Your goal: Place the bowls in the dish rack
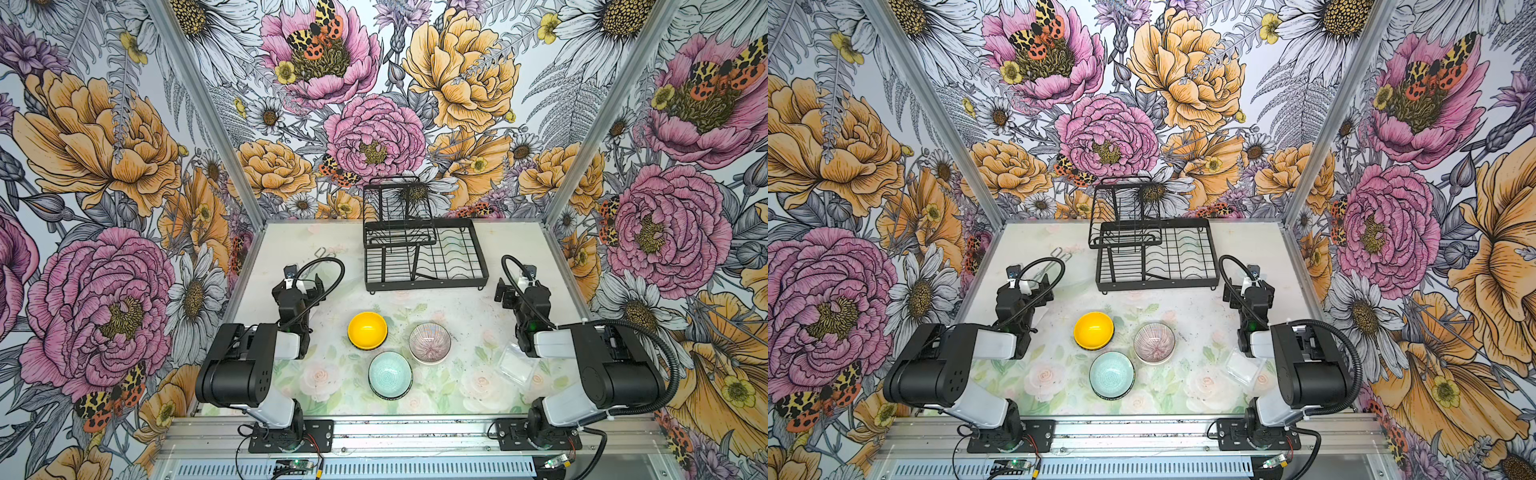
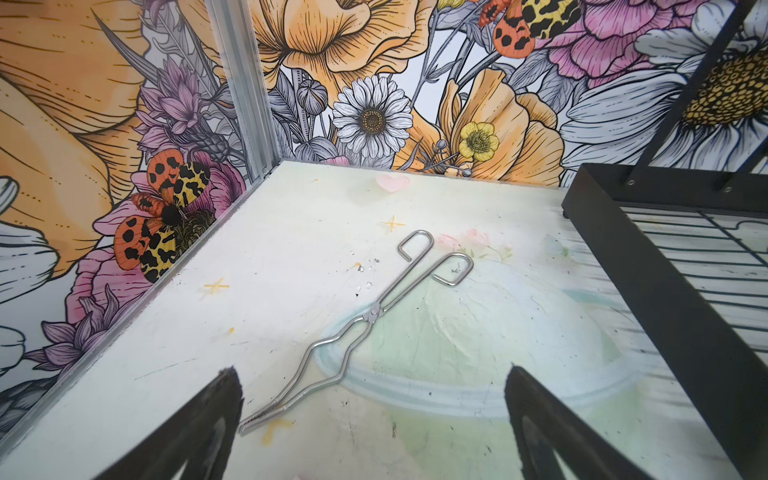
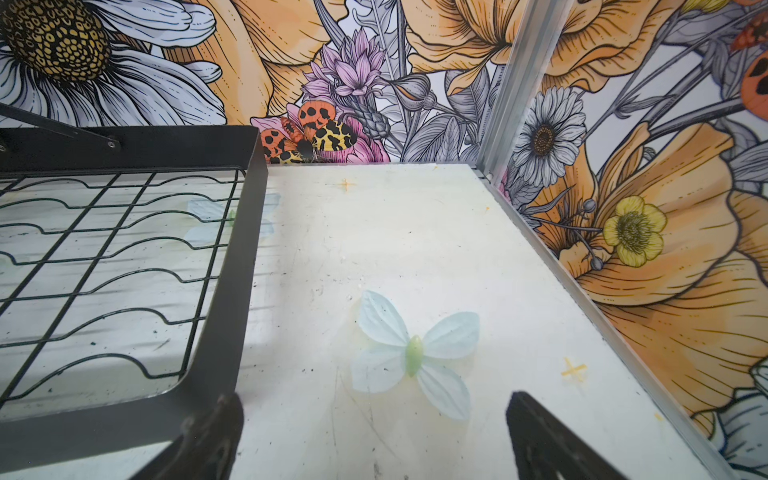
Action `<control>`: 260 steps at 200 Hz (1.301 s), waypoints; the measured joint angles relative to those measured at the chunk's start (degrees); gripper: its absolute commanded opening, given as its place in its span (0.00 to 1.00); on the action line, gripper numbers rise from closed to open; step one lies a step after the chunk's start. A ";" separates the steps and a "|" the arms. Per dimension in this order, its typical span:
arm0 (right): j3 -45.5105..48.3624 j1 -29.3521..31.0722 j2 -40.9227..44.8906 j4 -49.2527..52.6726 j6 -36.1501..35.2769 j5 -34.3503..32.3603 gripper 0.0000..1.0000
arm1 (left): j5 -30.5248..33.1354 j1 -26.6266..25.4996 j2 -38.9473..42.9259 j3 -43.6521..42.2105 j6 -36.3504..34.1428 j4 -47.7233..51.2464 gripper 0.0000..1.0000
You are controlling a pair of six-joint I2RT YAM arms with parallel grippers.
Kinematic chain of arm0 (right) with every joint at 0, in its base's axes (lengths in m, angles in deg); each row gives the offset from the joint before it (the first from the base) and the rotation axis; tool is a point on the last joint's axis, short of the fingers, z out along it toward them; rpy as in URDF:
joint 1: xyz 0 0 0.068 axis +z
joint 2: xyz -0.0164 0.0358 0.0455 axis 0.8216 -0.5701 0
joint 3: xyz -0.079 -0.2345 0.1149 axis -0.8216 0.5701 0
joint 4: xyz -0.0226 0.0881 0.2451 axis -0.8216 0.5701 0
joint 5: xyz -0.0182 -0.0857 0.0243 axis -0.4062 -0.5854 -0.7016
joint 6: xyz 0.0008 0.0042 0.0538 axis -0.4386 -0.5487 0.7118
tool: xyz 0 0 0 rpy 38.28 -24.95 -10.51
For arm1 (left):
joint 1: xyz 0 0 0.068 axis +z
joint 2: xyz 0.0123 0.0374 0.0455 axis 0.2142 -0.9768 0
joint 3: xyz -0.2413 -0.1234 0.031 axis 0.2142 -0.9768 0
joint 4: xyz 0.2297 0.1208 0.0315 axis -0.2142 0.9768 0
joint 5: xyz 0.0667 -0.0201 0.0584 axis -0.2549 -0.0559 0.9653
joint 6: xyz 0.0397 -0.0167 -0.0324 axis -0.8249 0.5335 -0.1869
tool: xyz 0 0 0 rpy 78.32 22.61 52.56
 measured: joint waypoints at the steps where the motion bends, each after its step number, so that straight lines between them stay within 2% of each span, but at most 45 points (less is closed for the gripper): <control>1: 0.00 0.00 0.00 0.00 0.00 0.00 0.99 | 0.00 0.00 0.00 0.00 0.00 0.00 0.99; 46: -0.09 0.02 0.00 0.11 0.20 -0.61 1.00 | -0.15 0.02 0.76 0.46 0.02 2.19 0.99; 69: -0.09 1.03 1.81 1.68 0.61 -4.09 0.99 | -0.15 0.63 7.17 4.66 0.24 13.57 0.99; 98: -1.16 3.91 8.66 7.67 -0.22 -7.54 1.00 | 1.22 0.44 16.76 9.29 1.62 21.59 0.99; 118: -5.51 6.01 14.03 16.44 -0.46 -9.79 0.99 | 2.38 -0.35 20.50 13.29 4.20 30.95 0.99; 168: -20.87 7.13 23.32 40.37 3.34 -11.45 1.00 | 3.50 -6.32 22.14 25.94 12.59 59.36 0.99; 220: -30.82 7.10 21.51 63.32 9.68 -6.23 0.99 | -0.92 -12.17 22.38 35.50 19.61 84.91 0.99; 260: -34.29 7.13 19.47 75.36 12.48 -0.76 1.00 | -4.39 -16.35 21.79 38.27 22.77 96.56 0.99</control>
